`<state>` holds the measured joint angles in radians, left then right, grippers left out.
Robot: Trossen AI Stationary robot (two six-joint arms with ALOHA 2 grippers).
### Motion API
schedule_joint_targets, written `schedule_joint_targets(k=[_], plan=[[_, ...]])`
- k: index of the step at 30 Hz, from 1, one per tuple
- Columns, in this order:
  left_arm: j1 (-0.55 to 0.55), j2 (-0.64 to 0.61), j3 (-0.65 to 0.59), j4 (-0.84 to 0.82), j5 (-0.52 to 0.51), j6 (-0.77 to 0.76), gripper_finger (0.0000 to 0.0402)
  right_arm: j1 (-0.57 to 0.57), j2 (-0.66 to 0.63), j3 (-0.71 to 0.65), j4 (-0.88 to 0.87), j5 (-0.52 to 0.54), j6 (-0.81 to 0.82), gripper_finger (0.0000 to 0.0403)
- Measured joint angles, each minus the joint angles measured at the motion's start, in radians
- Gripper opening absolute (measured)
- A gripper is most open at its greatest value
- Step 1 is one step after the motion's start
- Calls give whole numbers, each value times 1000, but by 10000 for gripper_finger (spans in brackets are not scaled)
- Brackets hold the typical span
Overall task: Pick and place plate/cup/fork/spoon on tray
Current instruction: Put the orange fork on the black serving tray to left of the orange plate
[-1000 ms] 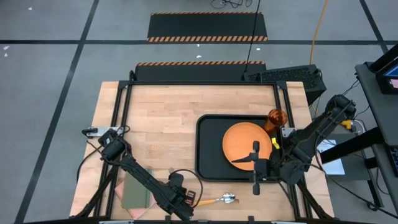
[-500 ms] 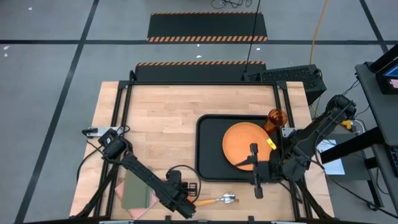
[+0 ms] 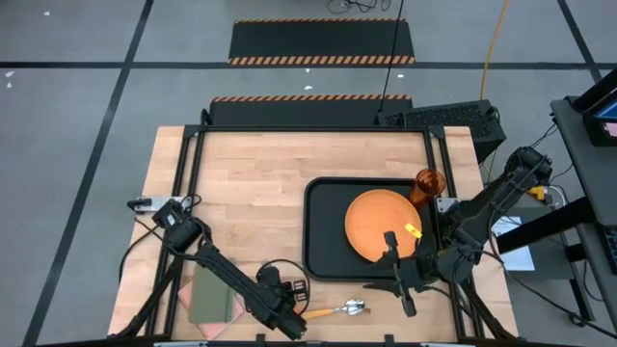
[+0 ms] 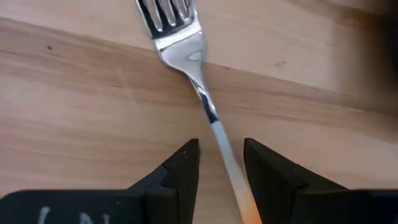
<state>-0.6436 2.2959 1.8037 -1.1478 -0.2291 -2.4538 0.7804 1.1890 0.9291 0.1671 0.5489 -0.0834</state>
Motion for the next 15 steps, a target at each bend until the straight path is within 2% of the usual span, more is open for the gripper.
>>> schedule_joint_targets(k=[15], plan=[[34,19,2,-51,12,-11,131,0,-9,0,-52,-4,-144,130]])
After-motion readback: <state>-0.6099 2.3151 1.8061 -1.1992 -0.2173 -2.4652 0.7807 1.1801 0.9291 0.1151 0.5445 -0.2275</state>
